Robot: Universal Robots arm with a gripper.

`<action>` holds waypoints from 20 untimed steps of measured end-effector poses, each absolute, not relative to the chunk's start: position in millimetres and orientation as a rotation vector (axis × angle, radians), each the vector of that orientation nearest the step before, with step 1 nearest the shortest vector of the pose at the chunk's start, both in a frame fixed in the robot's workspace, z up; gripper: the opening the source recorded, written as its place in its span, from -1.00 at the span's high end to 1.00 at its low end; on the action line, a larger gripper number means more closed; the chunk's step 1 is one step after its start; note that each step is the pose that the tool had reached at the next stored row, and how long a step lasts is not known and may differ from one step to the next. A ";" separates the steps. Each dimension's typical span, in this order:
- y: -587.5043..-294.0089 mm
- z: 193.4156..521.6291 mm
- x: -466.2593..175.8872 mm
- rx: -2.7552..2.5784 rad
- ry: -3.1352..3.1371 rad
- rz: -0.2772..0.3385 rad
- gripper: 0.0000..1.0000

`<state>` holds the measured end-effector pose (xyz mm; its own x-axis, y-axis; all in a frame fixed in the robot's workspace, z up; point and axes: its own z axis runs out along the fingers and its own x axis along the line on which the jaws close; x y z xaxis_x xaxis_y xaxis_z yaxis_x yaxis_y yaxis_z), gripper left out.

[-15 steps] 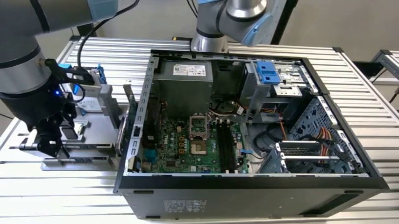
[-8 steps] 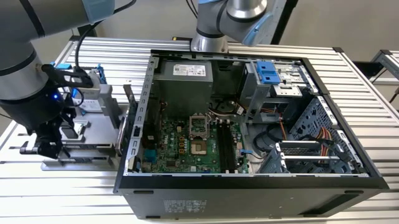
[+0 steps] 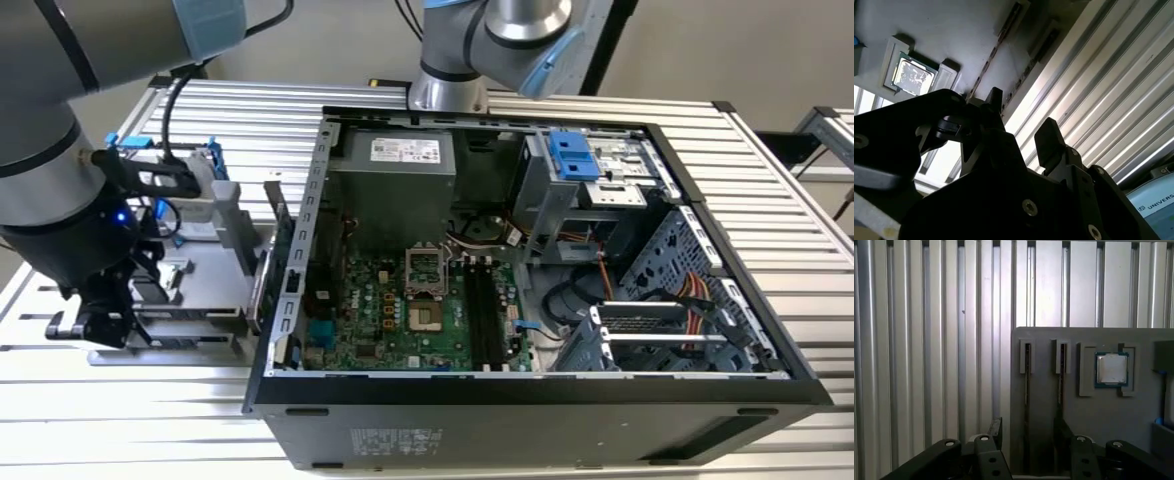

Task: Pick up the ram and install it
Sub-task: 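Pick up the ram and move it above insertion slot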

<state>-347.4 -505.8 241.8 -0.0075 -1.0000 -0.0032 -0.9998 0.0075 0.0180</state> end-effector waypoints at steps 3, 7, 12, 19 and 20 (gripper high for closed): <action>-505.8 239.0 -347.4 2.205 -2.223 -0.024 -1.00; -505.8 235.8 -347.3 2.198 -2.230 -0.024 -1.00; -505.8 232.2 -347.3 2.191 -2.237 -0.024 -1.00; -505.0 230.1 -347.3 2.188 -2.240 -0.023 -1.00; -504.4 229.6 -347.3 2.187 -2.239 -0.022 -1.00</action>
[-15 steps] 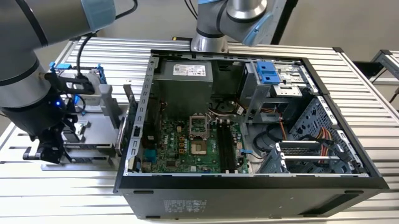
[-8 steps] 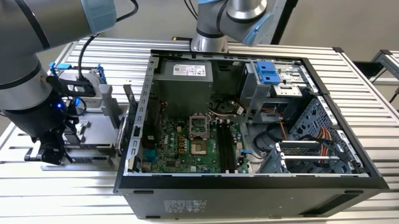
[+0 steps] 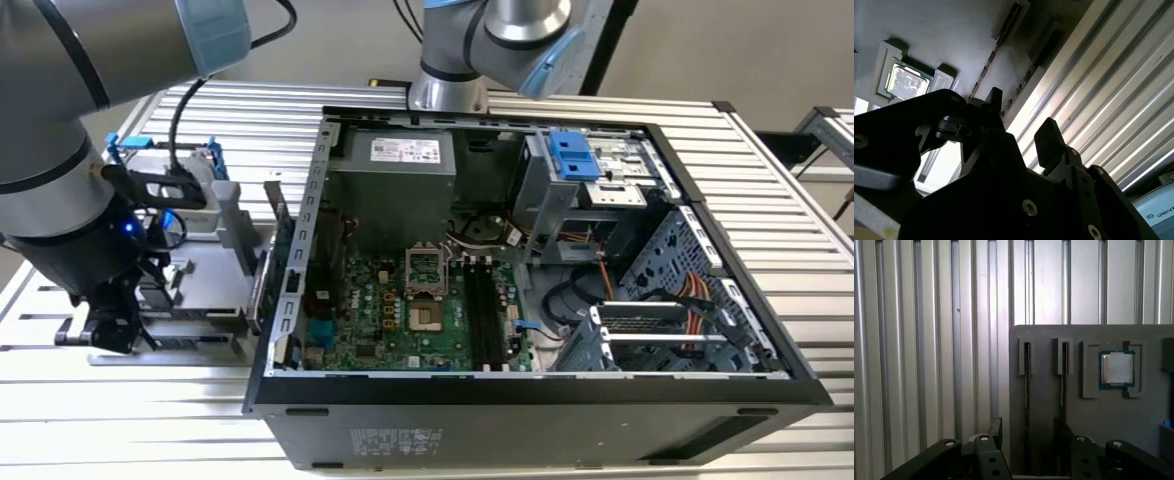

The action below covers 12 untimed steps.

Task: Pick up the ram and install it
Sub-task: 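Pick up the ram and move it above insertion slot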

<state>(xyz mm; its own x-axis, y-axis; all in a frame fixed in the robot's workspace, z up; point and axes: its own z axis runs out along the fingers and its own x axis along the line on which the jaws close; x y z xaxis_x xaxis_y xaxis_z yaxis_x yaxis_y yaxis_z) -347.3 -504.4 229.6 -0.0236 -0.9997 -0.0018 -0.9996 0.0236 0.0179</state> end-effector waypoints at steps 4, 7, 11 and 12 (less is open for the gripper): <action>-501.6 227.2 -347.3 2.186 -2.238 -0.020 -1.00; -500.6 225.1 -347.2 2.186 -2.238 -0.019 -1.00; -499.8 221.8 -347.3 2.186 -2.238 -0.019 -1.00; -499.7 221.0 -347.3 2.186 -2.238 -0.019 -1.00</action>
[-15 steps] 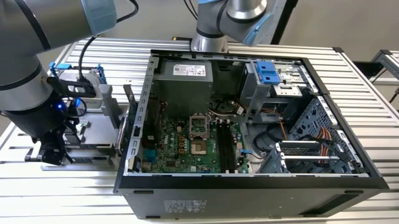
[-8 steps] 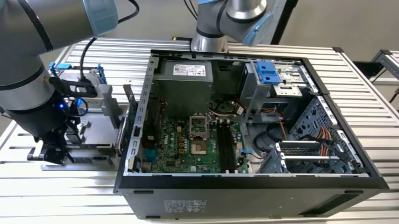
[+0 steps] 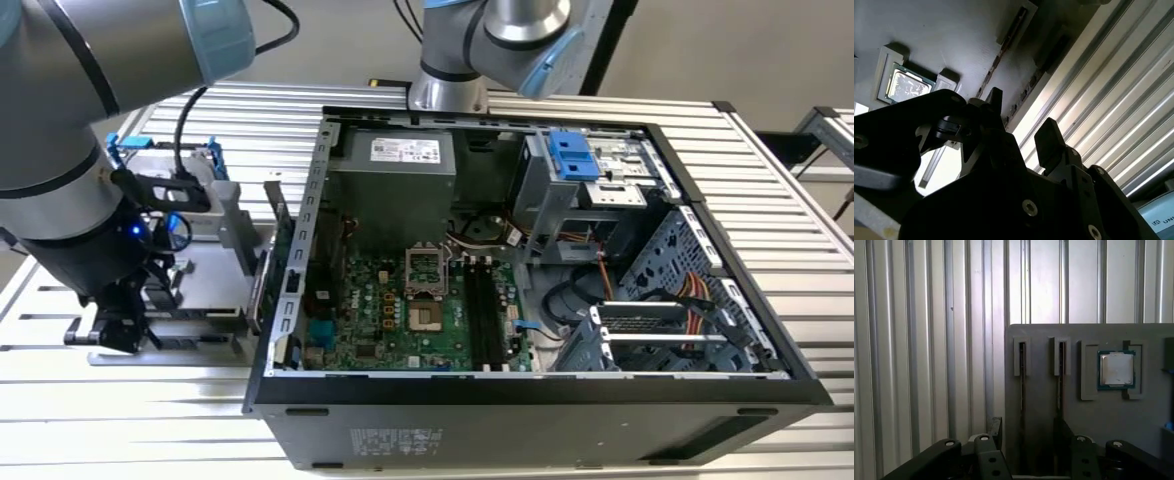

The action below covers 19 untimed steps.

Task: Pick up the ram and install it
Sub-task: 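Pick up the ram and move it above insertion slot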

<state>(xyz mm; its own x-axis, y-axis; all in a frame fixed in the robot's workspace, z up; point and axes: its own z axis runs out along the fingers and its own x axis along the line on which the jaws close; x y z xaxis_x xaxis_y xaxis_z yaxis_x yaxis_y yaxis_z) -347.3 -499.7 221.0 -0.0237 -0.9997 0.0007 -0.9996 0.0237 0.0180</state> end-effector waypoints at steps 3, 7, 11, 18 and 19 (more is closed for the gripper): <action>-499.1 218.3 -347.3 2.186 -2.238 -0.019 -1.00; -498.2 214.7 -347.3 2.186 -2.238 -0.019 -1.00; -497.6 211.2 -347.3 2.186 -2.238 -0.019 -1.00; -497.4 205.1 -347.7 2.186 -2.238 -0.019 -1.00; -497.4 204.4 -348.0 2.186 -2.238 -0.019 -1.00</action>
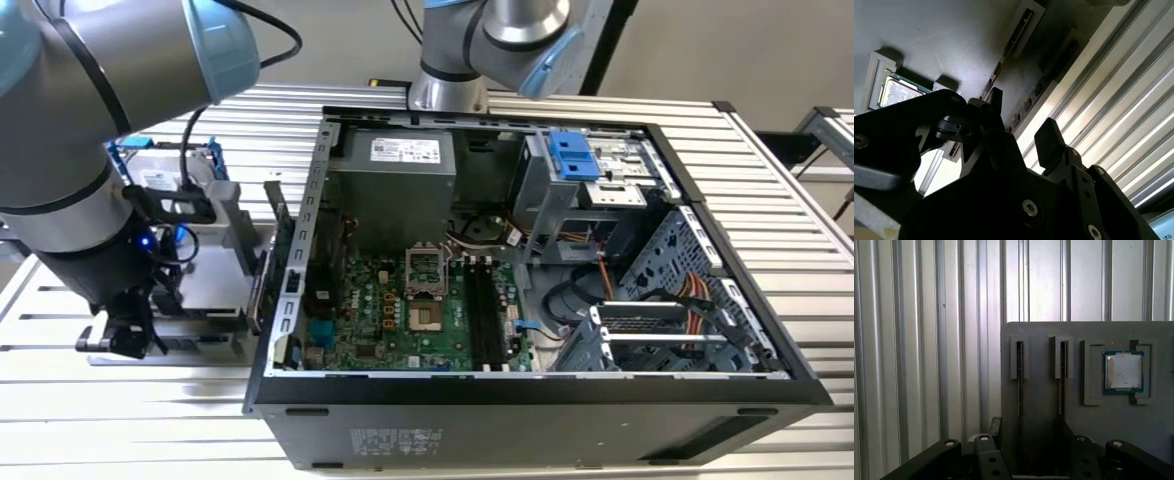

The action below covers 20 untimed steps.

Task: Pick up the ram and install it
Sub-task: 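Pick up the ram and move it above insertion slot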

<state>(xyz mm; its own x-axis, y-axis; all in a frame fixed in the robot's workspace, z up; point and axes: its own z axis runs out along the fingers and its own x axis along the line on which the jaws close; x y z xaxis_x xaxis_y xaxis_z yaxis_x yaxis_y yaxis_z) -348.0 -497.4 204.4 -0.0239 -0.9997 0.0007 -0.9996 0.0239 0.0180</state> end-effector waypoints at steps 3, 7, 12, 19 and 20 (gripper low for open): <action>-497.5 202.6 -348.7 2.186 -2.238 -0.019 -1.00; -497.5 199.9 -348.9 2.186 -2.238 -0.019 -1.00; -499.0 196.8 -348.9 2.186 -2.238 -0.019 -1.00; -501.7 193.6 -348.9 2.186 -2.239 -0.019 -1.00; -501.7 193.0 -348.9 2.186 -2.238 -0.019 -1.00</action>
